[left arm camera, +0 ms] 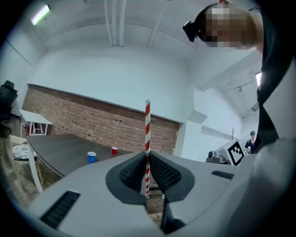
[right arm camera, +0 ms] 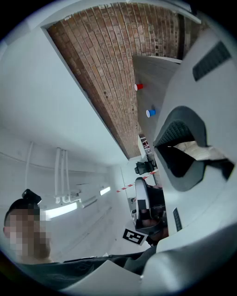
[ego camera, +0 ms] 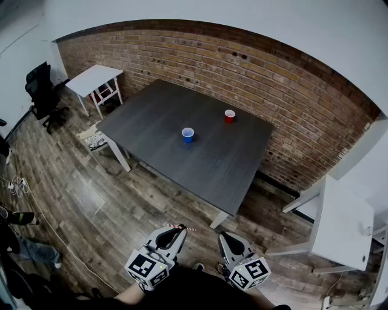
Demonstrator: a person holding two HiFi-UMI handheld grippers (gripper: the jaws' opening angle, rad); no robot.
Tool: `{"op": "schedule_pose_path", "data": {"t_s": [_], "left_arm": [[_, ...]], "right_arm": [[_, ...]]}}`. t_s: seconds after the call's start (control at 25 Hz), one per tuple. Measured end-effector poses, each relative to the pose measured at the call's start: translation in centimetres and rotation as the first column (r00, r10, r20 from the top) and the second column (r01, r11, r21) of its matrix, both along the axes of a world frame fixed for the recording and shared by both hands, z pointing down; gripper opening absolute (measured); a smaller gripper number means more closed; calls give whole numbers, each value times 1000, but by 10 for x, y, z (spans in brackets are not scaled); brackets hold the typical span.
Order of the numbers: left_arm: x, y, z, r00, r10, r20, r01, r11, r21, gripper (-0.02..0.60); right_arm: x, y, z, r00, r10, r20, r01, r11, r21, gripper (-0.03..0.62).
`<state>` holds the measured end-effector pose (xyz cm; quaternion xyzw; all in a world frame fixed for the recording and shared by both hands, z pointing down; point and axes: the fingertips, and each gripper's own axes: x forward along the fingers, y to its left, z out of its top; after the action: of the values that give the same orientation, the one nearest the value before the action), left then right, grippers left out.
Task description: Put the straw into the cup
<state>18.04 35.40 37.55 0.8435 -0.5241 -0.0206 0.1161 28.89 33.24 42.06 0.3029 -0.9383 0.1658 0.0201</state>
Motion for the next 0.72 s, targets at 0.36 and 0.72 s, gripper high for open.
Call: {"op": "schedule_pose_path", "data": {"t_s": [0.36,0.72], "left_arm": [[9,-4,1,1000,7,8,-7,1000,-22,38],[-33,-16,6,1000,5,8,-4,999,-54,38]], "right_arm": [[7,-1,2,1000,-2,-1,2,1000,-5,23],[-25,-21,8,997,77,-32,-77,997,-7,23]]}}
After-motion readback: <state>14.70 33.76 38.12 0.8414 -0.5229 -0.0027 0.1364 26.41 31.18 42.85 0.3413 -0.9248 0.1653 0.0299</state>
